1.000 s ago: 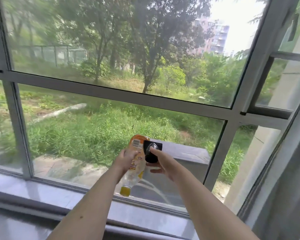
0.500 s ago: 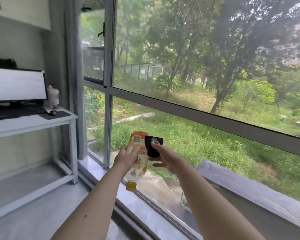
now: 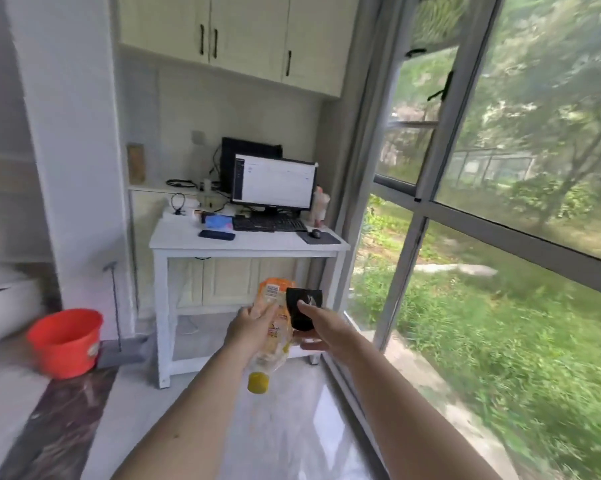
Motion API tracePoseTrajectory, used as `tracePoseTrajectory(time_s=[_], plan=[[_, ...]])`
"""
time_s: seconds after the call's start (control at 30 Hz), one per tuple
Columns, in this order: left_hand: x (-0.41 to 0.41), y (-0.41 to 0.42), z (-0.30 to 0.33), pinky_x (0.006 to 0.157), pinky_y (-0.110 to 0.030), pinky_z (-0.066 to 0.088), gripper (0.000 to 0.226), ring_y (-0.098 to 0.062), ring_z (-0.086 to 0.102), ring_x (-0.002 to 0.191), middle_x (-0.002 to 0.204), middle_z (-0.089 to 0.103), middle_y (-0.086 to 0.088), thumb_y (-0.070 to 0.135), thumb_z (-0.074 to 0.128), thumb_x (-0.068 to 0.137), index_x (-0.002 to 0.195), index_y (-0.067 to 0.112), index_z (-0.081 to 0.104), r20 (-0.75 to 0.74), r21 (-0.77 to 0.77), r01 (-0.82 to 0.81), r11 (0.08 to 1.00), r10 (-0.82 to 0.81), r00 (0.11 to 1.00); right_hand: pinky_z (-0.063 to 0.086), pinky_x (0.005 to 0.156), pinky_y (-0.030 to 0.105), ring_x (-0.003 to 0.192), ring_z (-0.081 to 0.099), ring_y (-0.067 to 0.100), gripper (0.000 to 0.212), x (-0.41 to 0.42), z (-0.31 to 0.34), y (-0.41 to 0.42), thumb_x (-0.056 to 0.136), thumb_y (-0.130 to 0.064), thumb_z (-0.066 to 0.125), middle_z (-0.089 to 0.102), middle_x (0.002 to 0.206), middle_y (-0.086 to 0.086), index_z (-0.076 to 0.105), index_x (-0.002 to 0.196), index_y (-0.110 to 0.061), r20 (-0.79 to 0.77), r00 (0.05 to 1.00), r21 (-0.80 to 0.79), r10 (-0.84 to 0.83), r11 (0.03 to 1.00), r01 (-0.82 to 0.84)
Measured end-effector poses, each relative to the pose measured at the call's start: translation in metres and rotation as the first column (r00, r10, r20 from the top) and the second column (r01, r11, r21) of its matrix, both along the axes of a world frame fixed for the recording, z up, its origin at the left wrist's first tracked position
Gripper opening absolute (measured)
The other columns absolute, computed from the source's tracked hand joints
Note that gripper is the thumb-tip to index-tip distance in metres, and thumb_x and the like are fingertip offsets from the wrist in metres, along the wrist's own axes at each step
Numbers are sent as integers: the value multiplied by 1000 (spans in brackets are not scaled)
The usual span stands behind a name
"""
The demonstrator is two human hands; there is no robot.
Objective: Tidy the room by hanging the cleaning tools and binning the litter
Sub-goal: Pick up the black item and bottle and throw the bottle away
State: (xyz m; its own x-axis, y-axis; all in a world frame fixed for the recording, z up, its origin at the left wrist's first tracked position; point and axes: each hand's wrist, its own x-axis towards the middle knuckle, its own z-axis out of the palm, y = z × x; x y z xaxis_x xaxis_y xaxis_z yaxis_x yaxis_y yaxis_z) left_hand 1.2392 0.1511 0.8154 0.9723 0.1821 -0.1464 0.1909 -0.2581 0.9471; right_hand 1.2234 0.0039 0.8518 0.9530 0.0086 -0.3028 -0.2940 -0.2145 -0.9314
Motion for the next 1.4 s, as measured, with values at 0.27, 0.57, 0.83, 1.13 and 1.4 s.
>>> tracePoseTrajectory(time_s=[0.27,0.57,0.83,1.13,1.4], plan=[[59,195,-1,50,-21,34,62,-9,51,67,93,51,3,63,50,84,127,17,50,19,69,-180,981,179,984,52,81,36,76,62,15,30,76,-8,191,96,-37,49,64,103,7,53,111,-12,38,995,21,89,996,-90],[104,376,-6,63,-24,37,63,-23,56,87,103,60,-4,59,50,86,126,11,52,0,47,-357,933,357,934,48,49,22,60,57,13,30,153,-19,372,89,-32,59,62,89,10,54,102,-6,21,979,-154,202,968,-197],[171,498,-27,78,-30,39,72,-31,54,118,131,55,-15,62,47,86,131,7,49,-80,66,-527,847,531,843,46,53,26,75,57,22,57,246,-44,516,83,-39,65,60,98,11,47,124,-5,59,924,-248,378,902,-354],[232,634,-30,99,-36,41,70,-35,51,124,135,53,-18,60,44,89,136,9,47,-114,34,-670,742,668,735,54,80,38,95,65,28,65,333,-44,676,83,-45,65,61,121,17,43,129,-5,67,816,-290,575,793,-535],[236,791,-48,99,-36,42,63,-34,52,121,132,55,-18,56,46,90,132,9,51,-150,62,-745,664,744,651,51,60,30,97,63,26,67,348,-65,846,82,-44,67,59,125,16,42,131,-6,-16,738,-264,674,709,-654]])
